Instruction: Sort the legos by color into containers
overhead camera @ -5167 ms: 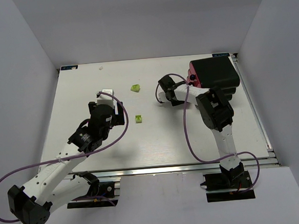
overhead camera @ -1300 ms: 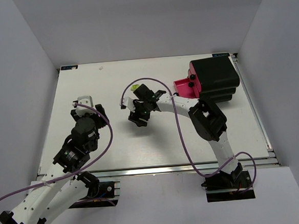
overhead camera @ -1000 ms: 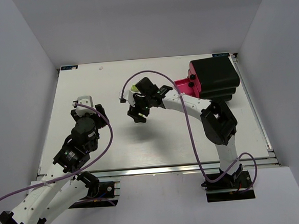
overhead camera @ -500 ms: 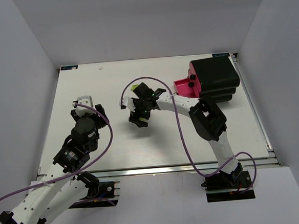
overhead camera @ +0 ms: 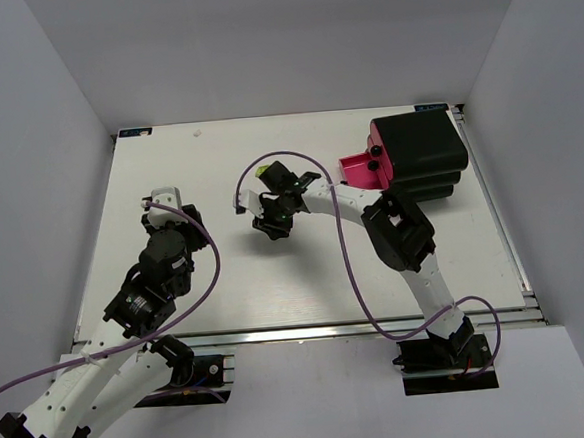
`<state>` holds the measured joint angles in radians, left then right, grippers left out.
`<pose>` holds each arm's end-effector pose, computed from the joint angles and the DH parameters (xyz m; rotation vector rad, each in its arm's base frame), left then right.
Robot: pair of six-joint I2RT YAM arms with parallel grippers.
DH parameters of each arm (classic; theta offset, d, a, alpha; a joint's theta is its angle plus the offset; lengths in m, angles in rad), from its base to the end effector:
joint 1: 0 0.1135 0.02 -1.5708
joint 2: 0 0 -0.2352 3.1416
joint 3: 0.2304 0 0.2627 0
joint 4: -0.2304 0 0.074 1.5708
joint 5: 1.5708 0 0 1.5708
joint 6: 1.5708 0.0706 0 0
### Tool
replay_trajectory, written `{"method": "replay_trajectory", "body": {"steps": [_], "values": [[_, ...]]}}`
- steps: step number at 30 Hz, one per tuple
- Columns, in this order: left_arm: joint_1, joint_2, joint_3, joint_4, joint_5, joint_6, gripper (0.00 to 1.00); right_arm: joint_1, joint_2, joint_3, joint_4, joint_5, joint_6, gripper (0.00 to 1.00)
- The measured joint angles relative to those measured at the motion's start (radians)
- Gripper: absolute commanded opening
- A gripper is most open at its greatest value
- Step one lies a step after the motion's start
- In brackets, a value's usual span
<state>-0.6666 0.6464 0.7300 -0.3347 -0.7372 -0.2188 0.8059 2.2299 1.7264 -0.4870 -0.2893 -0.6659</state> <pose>0.1900 -0.0891 0.3049 -0.1180 1.7519 0.0280 0.3280 0.3708 0.1101 -1.7951 1.8169 0.4241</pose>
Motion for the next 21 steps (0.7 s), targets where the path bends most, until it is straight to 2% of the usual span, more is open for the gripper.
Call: {"method": "replay_trajectory", "body": {"steps": [2, 3, 5, 6, 8, 10, 16, 21], "values": [[0.0, 0.0, 0.0, 0.0, 0.0, -0.002, 0.57, -0.002, 0.0, 0.001, -0.005, -0.005, 0.002, 0.22], [0.0, 0.0, -0.001, 0.002, 0.0, -0.002, 0.53, -0.004, 0.0, 0.002, -0.007, -0.008, 0.002, 0.13], [0.0, 0.001, -0.002, 0.002, -0.001, -0.006, 0.45, -0.007, 0.0, 0.002, -0.013, -0.016, 0.001, 0.08], [0.0, 0.002, -0.002, 0.002, -0.001, -0.006, 0.45, -0.008, 0.0, 0.002, -0.014, -0.018, 0.002, 0.06], [0.0, 0.005, -0.003, 0.003, -0.005, -0.012, 0.34, -0.013, -0.009, -0.002, -0.03, -0.019, 0.007, 0.0], [0.0, 0.013, -0.003, 0.002, -0.009, -0.02, 0.25, -0.021, -0.032, -0.017, -0.044, 0.003, 0.026, 0.0], [0.0, 0.11, 0.006, -0.024, -0.023, -0.062, 0.22, -0.119, -0.215, -0.103, -0.046, 0.106, 0.129, 0.0], [0.011, 0.248, 0.031, -0.076, -0.019, -0.106, 0.25, -0.259, -0.403, -0.257, 0.018, 0.22, 0.185, 0.0]]}}
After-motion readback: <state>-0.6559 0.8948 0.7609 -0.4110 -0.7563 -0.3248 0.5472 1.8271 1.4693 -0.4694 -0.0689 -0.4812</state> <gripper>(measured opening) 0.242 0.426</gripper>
